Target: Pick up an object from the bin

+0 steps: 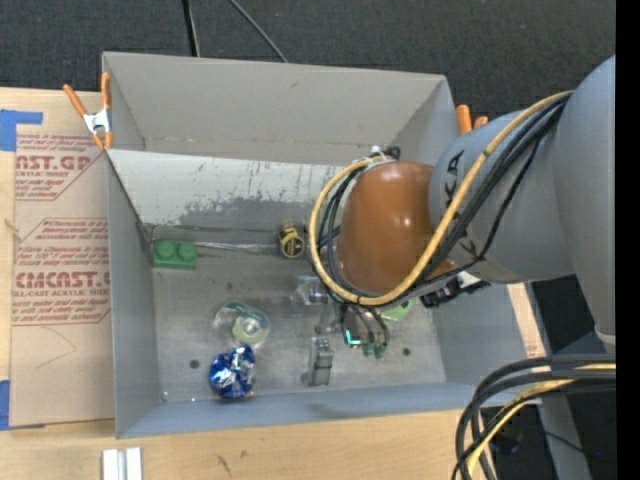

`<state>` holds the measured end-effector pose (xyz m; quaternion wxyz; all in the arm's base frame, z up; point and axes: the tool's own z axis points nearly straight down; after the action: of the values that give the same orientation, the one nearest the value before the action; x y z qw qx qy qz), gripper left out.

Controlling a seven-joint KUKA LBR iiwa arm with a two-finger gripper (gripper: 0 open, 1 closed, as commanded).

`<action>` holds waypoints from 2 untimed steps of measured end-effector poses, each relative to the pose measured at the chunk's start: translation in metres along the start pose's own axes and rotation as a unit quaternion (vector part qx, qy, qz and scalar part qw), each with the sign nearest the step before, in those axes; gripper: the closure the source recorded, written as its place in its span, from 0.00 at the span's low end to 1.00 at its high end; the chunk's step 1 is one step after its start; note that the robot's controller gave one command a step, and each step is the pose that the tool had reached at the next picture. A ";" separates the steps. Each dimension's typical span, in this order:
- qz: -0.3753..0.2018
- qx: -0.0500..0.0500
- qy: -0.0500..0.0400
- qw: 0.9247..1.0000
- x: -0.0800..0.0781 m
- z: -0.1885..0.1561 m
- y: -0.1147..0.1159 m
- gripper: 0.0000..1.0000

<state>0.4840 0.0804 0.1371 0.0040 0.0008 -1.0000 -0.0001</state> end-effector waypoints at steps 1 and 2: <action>-0.095 0.000 -0.005 0.995 -0.015 0.068 0.065 0.00; -0.263 0.001 -0.011 0.965 -0.002 0.065 0.111 0.00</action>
Offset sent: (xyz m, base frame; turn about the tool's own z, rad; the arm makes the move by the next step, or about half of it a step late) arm 0.0138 0.0635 -0.0671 -0.1884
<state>0.4858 0.1914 0.0722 -0.0074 0.2636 -0.9646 -0.0005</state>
